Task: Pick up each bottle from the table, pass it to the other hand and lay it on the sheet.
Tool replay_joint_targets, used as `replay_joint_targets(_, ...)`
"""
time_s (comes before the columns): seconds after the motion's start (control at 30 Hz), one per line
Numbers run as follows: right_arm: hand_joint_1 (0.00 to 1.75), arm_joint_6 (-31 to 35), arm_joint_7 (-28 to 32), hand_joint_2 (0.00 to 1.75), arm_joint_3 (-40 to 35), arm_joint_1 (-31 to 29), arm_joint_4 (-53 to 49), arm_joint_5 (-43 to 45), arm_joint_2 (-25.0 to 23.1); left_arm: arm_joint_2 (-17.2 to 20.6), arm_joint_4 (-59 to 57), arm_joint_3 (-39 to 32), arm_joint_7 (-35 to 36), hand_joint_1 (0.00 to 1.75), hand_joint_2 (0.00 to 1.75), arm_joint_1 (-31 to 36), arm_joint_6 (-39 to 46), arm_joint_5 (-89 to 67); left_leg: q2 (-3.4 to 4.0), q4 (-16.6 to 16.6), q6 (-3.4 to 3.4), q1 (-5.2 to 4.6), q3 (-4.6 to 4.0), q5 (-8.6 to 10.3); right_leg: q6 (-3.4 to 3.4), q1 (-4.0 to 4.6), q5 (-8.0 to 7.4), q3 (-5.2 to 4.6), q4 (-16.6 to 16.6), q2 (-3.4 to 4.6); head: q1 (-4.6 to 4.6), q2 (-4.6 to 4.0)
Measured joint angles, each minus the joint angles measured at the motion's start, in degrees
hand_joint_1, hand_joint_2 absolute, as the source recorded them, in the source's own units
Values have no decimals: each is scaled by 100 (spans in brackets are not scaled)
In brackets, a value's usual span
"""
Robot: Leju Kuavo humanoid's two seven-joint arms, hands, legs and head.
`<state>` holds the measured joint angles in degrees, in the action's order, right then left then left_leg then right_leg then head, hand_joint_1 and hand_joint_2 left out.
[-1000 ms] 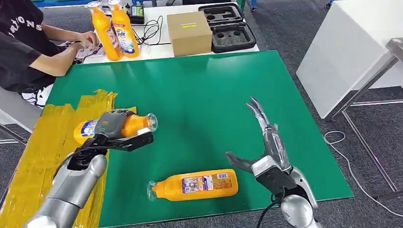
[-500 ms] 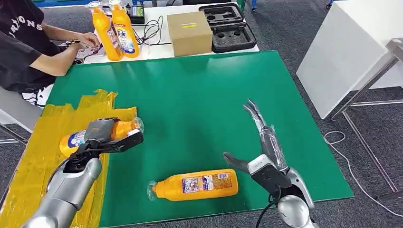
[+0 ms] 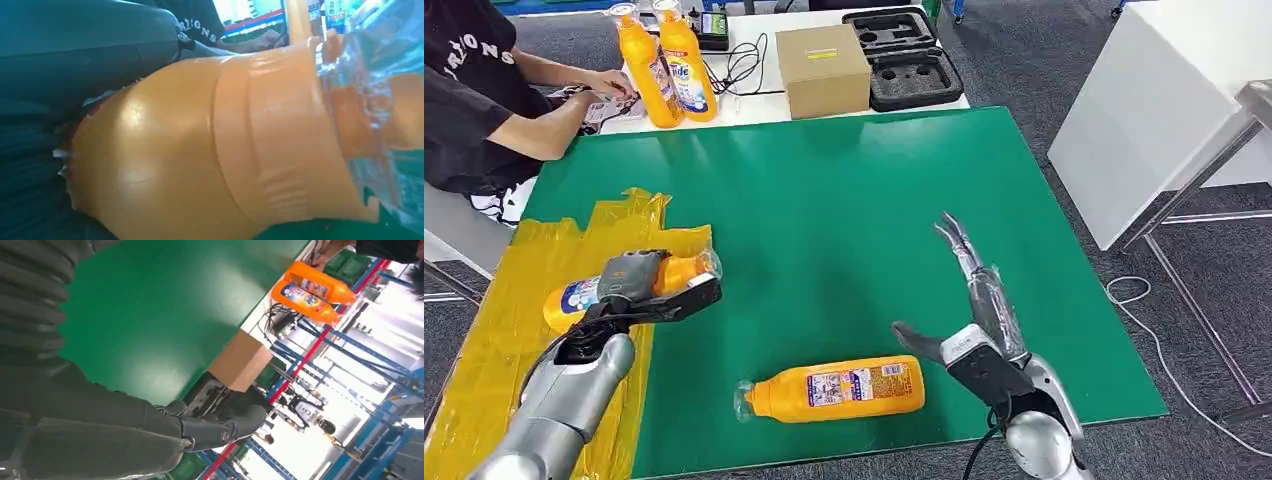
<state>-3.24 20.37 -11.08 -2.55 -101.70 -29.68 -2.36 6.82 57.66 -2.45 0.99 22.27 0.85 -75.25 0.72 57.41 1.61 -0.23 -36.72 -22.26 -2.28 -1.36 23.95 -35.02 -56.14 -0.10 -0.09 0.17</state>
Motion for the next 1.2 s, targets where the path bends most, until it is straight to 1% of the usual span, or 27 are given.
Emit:
replay_joint_targets(0.1, 0, 22, 0, 175, -2, 18, 52, -35, -22, -33, -75, -2, -121, 0, 175, 16, 11, 7, 0, 0, 0, 0, 0, 0, 0, -1, 0, 0, 0, 0, 0, 0)
replay_joint_targets(0.43, 0, 59, -20, 175, -2, 33, 133, -79, -55, -212, -206, -5, -217, 0, 175, 140, 96, 105, 0, 0, 0, -1, 0, 0, 0, -1, 0, 1, 0, 0, 0, 0)
replay_joint_targets(0.77, 0, 59, -24, 175, -2, 43, 192, -66, -66, -287, -219, 0, -326, 0, 175, 176, 63, 186, 0, 0, 0, 0, 0, 0, 0, 0, 0, 1, 0, 0, 0, 0)
replay_joint_targets(0.93, 0, 59, -33, 175, -2, 43, 251, -63, -66, -319, -219, 0, -560, 0, 175, 209, 151, 512, -1, 1, 0, -1, 0, 0, 0, -1, 0, 1, 0, -1, 0, 0)
replay_joint_targets(1.1, 0, 83, -44, 175, 0, 41, 308, -37, -55, -378, -37, 31, -1039, 0, 175, 218, 153, 1200, -1, 1, 0, -1, 0, 0, 0, -1, 0, 1, 0, 0, 0, 0)
replay_joint_targets(1.2, 0, 88, -46, 175, -2, 41, 337, -33, -46, -385, 77, 46, -1096, 0, 175, 218, 109, 1285, 0, 1, 0, -1, 0, 0, -1, -1, -1, 1, 0, 1, 0, 0)
